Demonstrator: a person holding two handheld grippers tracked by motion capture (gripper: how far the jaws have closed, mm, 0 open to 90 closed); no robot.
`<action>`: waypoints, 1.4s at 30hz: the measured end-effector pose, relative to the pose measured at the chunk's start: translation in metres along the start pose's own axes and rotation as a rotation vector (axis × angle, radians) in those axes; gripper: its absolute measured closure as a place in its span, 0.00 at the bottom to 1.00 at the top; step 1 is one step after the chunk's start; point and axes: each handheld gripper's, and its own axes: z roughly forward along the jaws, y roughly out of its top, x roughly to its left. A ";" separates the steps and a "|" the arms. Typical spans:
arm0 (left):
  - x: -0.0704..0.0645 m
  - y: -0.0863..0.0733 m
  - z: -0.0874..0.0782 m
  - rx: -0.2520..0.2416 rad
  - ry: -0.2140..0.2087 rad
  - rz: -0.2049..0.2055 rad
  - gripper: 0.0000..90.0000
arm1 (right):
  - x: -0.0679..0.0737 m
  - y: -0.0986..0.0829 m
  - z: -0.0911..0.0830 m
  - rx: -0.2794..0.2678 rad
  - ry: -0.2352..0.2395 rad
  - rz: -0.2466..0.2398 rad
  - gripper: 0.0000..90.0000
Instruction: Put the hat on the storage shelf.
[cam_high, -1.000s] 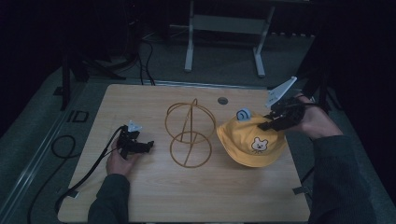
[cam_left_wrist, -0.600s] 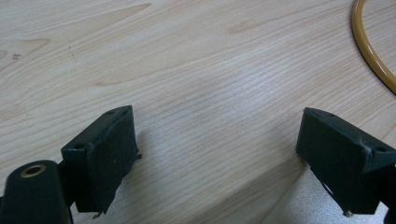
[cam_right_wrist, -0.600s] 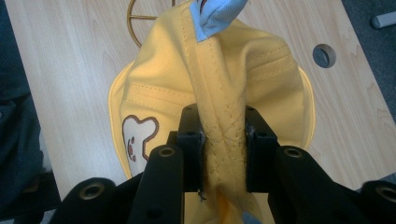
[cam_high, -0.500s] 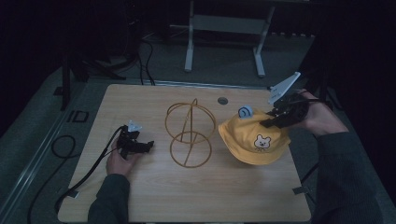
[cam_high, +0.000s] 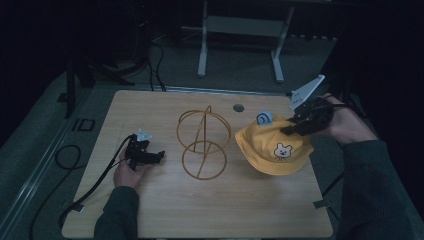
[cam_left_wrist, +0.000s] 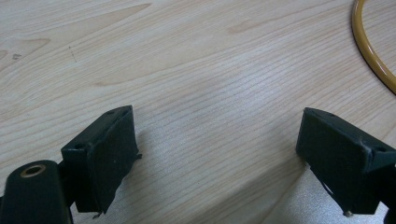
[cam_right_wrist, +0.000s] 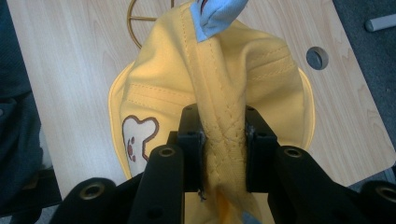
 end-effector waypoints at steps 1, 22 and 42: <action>0.000 0.000 0.000 -0.001 0.000 0.000 0.14 | 0.000 0.000 -0.001 -0.001 0.001 -0.001 0.81; 0.000 0.000 0.000 0.000 0.000 0.002 0.14 | -0.004 0.002 -0.016 -0.062 -0.012 0.006 0.82; 0.000 0.000 0.000 -0.002 0.000 0.001 0.14 | -0.008 0.000 -0.027 -0.131 -0.023 0.026 0.83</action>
